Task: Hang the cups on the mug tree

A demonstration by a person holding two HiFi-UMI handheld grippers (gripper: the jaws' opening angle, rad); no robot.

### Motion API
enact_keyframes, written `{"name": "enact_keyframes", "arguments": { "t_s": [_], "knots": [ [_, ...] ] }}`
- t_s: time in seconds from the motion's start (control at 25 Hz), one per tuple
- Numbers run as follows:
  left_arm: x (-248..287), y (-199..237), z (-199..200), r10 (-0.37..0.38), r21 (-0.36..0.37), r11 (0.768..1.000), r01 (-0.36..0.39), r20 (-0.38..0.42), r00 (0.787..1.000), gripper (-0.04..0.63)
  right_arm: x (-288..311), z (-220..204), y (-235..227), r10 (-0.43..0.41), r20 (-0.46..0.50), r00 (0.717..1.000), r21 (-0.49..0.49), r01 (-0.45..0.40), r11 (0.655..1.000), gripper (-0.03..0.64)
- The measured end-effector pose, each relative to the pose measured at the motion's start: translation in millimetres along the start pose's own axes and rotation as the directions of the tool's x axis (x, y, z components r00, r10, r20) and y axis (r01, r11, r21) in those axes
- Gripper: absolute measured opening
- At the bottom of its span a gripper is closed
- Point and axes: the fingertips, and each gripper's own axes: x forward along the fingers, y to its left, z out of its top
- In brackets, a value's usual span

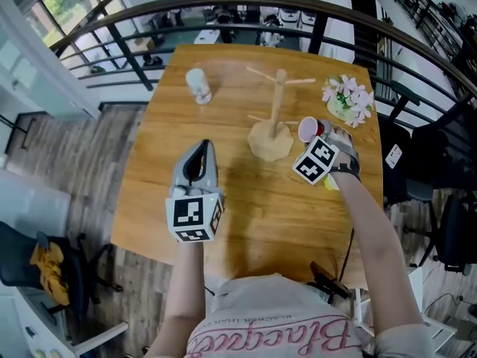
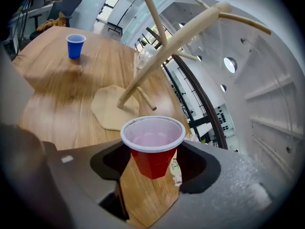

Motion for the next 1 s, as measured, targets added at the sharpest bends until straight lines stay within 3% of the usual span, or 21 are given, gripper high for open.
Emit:
{"name": "enact_keyframes", "arguments": {
  "t_s": [0.28, 0.6, 1.0],
  "knots": [
    [-4.4, 16.6, -10.6, 0.033, -0.024, 0.999, -0.034, -0.019, 0.999, 0.014, 11.5, 16.9, 4.5, -0.049, -0.009, 0.999, -0.106, 0.048, 0.993, 0.29],
    [-7.4, 22.8, -13.4, 0.047, -0.033, 0.998, -0.048, -0.028, 0.999, 0.014, 12.5, 45.3, 17.5, -0.123, 0.037, 0.992, -0.269, 0.128, 0.954, 0.293],
    [-10.7, 28.2, -12.0, 0.063, -0.049, 0.997, -0.064, -0.021, 0.998, 0.014, 10.4, 65.4, 34.7, -0.169, 0.103, 0.98, -0.498, 0.198, 0.844, 0.293]
  ]
}}
